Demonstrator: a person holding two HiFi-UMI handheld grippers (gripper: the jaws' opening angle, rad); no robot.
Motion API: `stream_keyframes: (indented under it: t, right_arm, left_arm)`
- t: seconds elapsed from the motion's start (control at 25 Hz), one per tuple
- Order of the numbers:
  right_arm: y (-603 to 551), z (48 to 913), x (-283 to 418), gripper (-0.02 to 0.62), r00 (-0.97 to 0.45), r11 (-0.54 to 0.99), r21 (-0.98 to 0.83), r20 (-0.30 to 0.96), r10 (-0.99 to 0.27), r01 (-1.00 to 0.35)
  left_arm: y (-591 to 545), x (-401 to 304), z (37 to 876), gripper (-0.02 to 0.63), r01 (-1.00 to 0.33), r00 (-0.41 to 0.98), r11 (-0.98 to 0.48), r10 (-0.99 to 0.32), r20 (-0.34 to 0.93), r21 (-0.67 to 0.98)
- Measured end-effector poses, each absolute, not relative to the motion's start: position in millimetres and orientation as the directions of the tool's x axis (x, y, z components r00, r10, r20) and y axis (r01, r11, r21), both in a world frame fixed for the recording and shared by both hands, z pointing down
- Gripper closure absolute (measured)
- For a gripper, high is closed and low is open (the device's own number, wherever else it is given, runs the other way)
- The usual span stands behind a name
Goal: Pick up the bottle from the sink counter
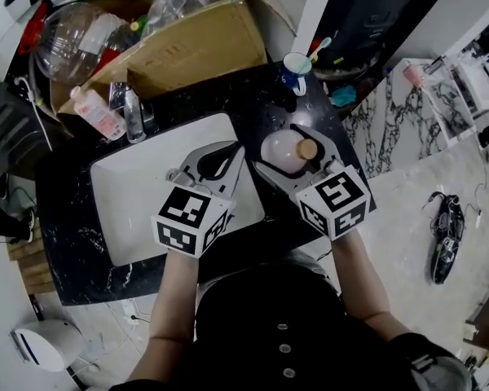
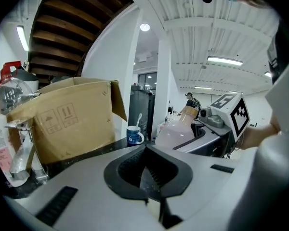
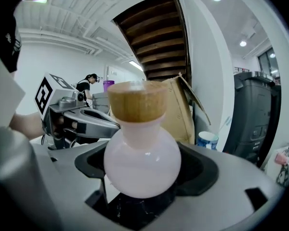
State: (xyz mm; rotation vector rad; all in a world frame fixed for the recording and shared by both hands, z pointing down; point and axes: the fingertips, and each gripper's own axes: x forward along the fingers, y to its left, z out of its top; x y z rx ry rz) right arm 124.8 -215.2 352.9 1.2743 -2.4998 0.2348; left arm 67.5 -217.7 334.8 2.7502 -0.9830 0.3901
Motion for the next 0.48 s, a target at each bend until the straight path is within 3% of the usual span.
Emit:
stream_keyframes:
  t: [0.48]
  right_arm:
    - [-215.9, 284.1, 131.6, 0.190, -0.546, 0.570, 0.058, 0.219, -0.808, -0.820]
  left_arm:
    - [-221.0, 76.2, 285.1, 0.589, -0.618, 0.770, -0.786, -0.598, 0.223, 0.027]
